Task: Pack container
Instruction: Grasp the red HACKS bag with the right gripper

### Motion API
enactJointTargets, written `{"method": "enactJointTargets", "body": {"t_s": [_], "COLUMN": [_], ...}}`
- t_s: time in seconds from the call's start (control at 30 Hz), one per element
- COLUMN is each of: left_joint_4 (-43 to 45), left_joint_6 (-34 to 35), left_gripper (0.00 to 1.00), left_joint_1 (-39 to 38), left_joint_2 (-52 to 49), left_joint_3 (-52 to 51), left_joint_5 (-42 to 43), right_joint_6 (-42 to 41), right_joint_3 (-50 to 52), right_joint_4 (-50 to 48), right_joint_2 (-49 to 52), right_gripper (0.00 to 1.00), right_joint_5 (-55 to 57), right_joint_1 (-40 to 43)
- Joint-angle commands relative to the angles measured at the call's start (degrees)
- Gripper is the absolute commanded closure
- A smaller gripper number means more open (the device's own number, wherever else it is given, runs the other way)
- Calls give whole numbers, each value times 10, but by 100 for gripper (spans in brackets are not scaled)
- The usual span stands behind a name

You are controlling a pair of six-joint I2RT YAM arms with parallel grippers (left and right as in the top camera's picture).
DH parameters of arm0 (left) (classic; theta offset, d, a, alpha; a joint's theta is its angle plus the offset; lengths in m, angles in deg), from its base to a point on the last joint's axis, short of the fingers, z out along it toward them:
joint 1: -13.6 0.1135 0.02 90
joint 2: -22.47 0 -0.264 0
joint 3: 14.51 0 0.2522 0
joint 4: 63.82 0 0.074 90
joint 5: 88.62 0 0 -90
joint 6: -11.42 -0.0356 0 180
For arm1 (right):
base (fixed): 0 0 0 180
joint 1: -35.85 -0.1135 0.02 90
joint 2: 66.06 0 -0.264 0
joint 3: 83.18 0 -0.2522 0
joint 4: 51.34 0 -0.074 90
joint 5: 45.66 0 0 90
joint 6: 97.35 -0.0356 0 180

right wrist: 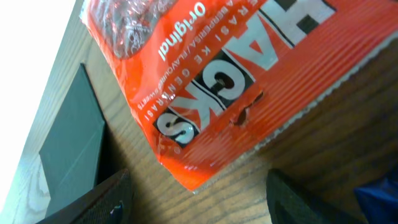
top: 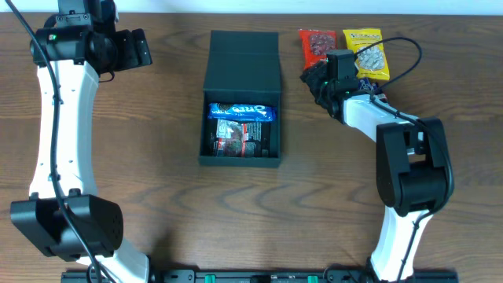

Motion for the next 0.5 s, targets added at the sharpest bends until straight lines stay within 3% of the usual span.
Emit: {"method": "enactJointTargets", "body": {"t_s": [0.0,0.17,0.23,0.37,0.4,0.47], "left_joint_4": [1,2,2,1,0,-1], "left_joint_6": [-7,-7,-7,-7,-7,-7], "left_gripper": [5,5,5,5,5,5], "left_joint_1": [1,1,1,1,1,1], "left_joint_2": [-2,-2,-2,-2,-2,-2], "left_joint_3": [2,2,2,2,2,2], "left_joint_5": [2,2,2,2,2,2], "right_joint_6": [5,5,5,5,6,14], "right_joint_3": [3,3,3,3,3,3], "right_joint_4": [-8,-27,-38,-56,-60,-71], "right_joint_2": [18,32,38,42,42,42], "right_gripper": [31,40,54,92,98,98], "right_joint_5": [20,27,27,32,34,31], "right_joint_1": [3,3,4,7,8,12]}}
